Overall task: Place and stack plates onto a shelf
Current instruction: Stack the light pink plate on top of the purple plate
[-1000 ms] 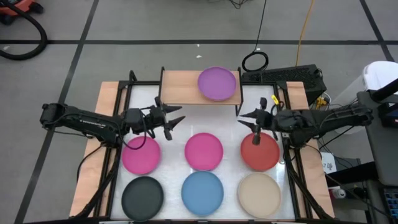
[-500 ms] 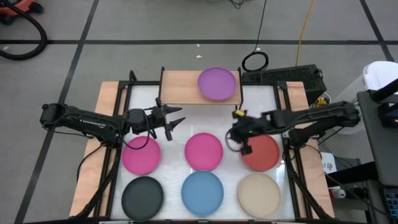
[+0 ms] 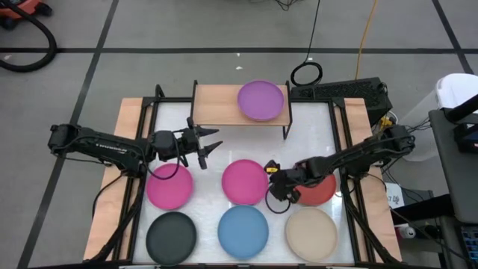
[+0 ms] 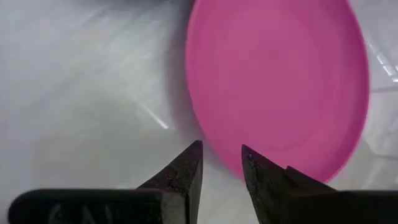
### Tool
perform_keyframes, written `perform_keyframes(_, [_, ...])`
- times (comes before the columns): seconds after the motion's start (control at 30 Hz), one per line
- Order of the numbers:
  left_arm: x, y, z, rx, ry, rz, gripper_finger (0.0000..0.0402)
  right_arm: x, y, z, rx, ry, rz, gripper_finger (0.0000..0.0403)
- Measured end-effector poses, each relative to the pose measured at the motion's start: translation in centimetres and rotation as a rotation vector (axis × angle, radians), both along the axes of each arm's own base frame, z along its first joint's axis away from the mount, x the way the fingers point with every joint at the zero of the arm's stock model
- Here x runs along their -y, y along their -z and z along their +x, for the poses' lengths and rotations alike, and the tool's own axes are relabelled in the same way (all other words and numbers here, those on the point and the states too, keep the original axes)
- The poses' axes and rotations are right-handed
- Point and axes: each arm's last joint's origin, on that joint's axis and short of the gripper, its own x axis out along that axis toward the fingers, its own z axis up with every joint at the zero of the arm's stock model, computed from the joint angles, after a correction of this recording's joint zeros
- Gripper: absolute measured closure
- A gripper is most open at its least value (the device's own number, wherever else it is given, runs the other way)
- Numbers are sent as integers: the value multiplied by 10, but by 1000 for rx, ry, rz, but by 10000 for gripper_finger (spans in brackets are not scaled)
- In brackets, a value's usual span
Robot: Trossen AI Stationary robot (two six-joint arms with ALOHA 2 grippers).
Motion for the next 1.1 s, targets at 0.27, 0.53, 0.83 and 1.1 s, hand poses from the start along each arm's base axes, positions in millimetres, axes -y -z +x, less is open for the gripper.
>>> perform_keyframes(0.27, [0,0,0,6,-1,-10,190,-5,19,2,20,-29,-65,293])
perform_keyframes(0.53, [0,0,0,9,-1,-14,190,-8,41,11,21,-45,-101,291])
perform_keyframes(0.83, [0,0,0,10,-1,-17,190,-8,48,15,27,-74,-165,351])
perform_keyframes(1.1, [0,0,0,10,-1,-17,190,-3,10,10,172,-19,-228,398])
